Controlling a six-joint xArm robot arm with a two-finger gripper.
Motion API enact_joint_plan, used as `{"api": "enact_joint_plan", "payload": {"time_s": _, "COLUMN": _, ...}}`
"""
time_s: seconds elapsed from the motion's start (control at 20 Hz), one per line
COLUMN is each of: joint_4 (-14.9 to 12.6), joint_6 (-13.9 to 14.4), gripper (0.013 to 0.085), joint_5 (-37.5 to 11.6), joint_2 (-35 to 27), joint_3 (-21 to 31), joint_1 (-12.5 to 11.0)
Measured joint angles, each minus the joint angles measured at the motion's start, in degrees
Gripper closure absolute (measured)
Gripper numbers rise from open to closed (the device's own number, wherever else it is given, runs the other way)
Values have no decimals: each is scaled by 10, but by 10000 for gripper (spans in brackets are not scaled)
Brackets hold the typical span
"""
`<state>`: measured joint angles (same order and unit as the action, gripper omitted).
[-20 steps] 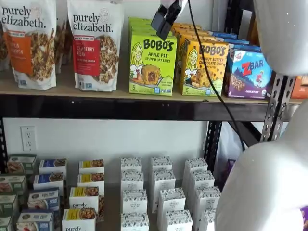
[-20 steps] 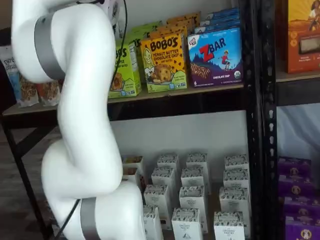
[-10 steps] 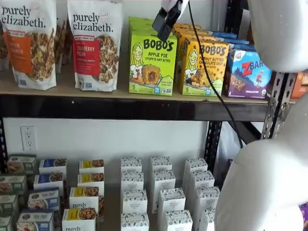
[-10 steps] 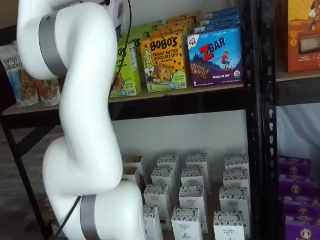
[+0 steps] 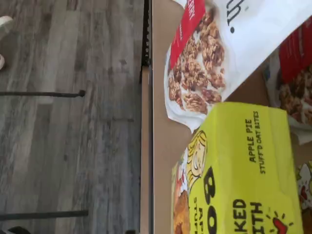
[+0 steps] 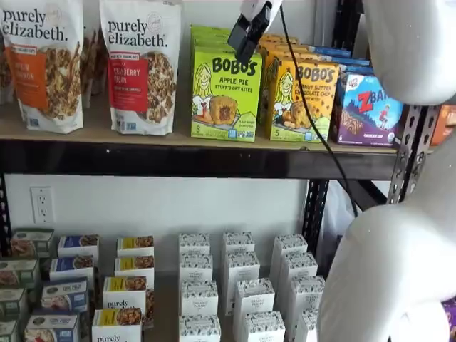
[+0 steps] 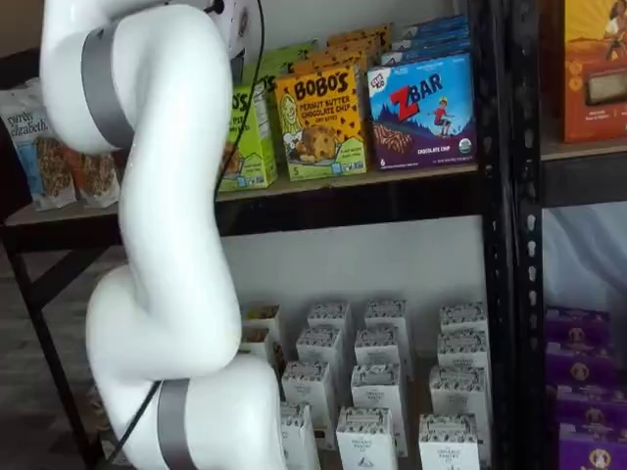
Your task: Pick the green box on the top shelf, the fourth from the left
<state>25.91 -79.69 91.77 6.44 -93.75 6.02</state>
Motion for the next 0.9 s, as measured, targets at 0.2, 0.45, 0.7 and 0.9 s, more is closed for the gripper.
{"api": "enact_joint_plan", "payload": {"time_s": 0.2, "joint_4": -12, "joint_6": 0, "gripper": 130, "joint_5": -4, "joint_2": 2, "joint_3": 6, "joint_1": 4}}
{"api": "enact_joint_plan", "payload": {"time_s": 0.45, "joint_4": -28, "joint_6": 1, "gripper": 130, "joint_5": -14, "joint_2": 7, "joint_3": 22, "joint_1": 11}}
{"api": "enact_joint_plan", "payload": {"time_s": 0.7, "joint_4": -40, "joint_6": 4, "gripper": 130, "joint_5": -28, "joint_2": 13, "joint_3": 38, "joint_1": 20}}
{"api": "enact_joint_plan", "payload": {"time_s": 0.9, "joint_4": -43, "joint_6": 6, "gripper": 130, "joint_5": -35, "joint_2": 15, "joint_3": 47, "joint_1": 24}}
